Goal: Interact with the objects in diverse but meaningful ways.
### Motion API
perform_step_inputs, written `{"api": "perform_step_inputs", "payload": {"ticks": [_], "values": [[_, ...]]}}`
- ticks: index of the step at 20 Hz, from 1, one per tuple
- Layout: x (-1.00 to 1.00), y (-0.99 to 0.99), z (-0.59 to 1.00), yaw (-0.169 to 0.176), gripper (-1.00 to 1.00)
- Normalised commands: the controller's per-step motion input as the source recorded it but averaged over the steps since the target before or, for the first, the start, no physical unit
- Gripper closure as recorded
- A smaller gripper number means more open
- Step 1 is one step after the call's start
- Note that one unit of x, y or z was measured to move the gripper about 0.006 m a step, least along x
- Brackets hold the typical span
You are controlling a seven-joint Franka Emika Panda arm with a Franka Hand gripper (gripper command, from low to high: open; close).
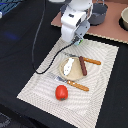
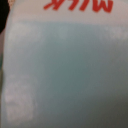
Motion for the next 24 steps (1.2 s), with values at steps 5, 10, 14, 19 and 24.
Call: {"api": "perform_step_inputs", "payload": {"ticks": [5, 10, 14, 19, 24], "values": [[0.01, 0.22, 0.59, 0.000, -1.00], [0.00, 0.18, 0.54, -0.010, -1.00], [-0.01, 0.05, 0.82, -0.073, -1.00], [0.21, -0.19, 0.33, -0.093, -1.00], [0.22, -0.53, 0.03, -0.139, -1.00]]}}
